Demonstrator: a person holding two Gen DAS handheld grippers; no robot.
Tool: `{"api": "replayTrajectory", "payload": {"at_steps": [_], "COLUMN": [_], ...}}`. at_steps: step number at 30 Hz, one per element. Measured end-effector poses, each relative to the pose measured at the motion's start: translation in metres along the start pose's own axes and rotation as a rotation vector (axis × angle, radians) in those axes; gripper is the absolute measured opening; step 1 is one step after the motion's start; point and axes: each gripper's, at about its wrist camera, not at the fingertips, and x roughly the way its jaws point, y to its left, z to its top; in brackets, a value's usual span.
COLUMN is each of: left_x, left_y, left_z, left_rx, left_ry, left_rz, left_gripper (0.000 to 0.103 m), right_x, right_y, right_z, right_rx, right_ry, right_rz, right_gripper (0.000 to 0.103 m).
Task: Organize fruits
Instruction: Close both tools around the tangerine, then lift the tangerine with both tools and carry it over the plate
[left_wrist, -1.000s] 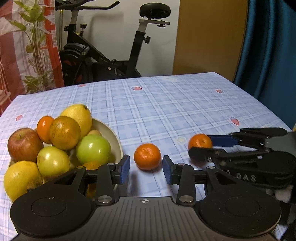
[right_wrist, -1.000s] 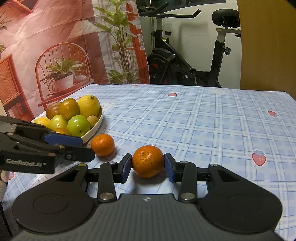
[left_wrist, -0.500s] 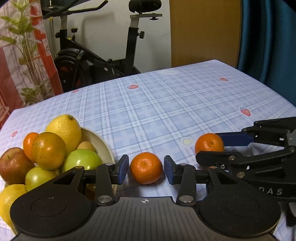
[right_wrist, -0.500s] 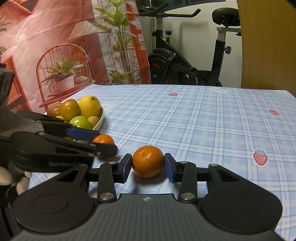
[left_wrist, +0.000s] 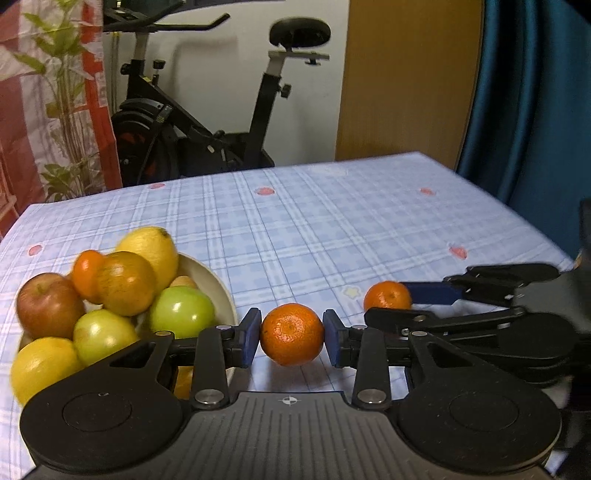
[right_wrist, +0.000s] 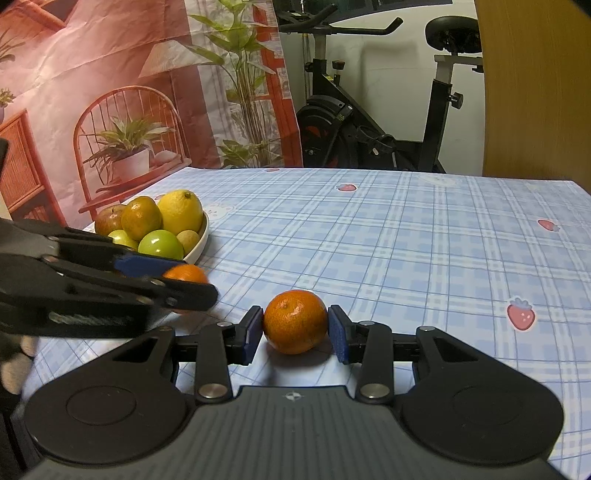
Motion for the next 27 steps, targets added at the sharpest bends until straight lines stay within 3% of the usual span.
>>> {"api": "replayTrajectory", "payload": {"at_steps": [4,9,17,27], "left_x": [-0.024,-0.049,-0.047,-0.047], "left_y": [0.017,0.053,0.116,0.118], "left_z": [0.002,0.004,0.015,0.005], "left_rx": [-0.054,-0.163,-0.336,-0.313], "left_ry": [-0.054,-0.131,-0.176,-0.165], "left_rz": [0.005,0.070,0.121,0.136], "left_gripper": [0.038,0.038,0.038,0.039], "right_x": [0.001,0.001,0.010,0.053], "right_y": [0.004,0.019,0.062,0.139], "right_z": [0.001,0.007,0.042,0.054], "right_rx": [-0.011,-0.037,-0.106,-0.303], "right_ry": [0.003,0.002,-0.033,-0.007], "right_rz": [-0.014,0.011,0.107,0.204], "right_gripper": [0.041,0.041,0.041,0.041]}}
